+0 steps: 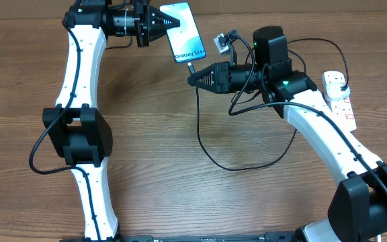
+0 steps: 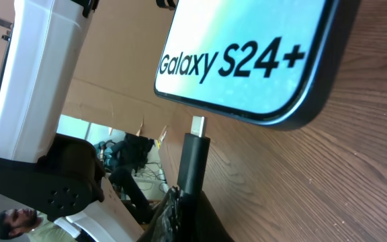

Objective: Plug charger to phone and switch on socket
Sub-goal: 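Hold the plug aligned below the phone's port with the right gripper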

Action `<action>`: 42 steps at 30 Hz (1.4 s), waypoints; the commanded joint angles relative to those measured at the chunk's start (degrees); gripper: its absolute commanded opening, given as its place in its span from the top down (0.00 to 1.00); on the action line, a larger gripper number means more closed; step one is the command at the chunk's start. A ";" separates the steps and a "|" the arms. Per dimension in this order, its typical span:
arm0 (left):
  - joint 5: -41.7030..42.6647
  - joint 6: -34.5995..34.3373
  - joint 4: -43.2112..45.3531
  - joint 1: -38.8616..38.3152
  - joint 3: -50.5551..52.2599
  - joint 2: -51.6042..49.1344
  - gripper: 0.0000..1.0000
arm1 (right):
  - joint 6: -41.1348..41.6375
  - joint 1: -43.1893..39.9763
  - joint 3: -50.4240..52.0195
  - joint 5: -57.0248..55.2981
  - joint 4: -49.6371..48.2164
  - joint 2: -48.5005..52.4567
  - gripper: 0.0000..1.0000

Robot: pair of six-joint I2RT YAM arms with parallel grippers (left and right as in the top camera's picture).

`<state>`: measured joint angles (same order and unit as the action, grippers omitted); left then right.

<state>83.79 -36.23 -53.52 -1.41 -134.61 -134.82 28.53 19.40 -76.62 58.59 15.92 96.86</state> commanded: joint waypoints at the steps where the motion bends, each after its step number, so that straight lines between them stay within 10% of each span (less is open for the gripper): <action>1: 2.84 1.57 0.31 0.37 -0.55 0.20 0.96 | 0.20 -0.74 -0.92 0.04 -0.46 -0.96 0.96; 42: 1.05 1.99 0.24 -0.07 -0.55 0.20 0.96 | 0.20 -1.79 -0.92 1.07 -0.72 -0.96 0.96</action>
<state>83.29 -35.79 -53.52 -1.39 -134.61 -134.82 28.53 18.00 -76.62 59.16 15.66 96.86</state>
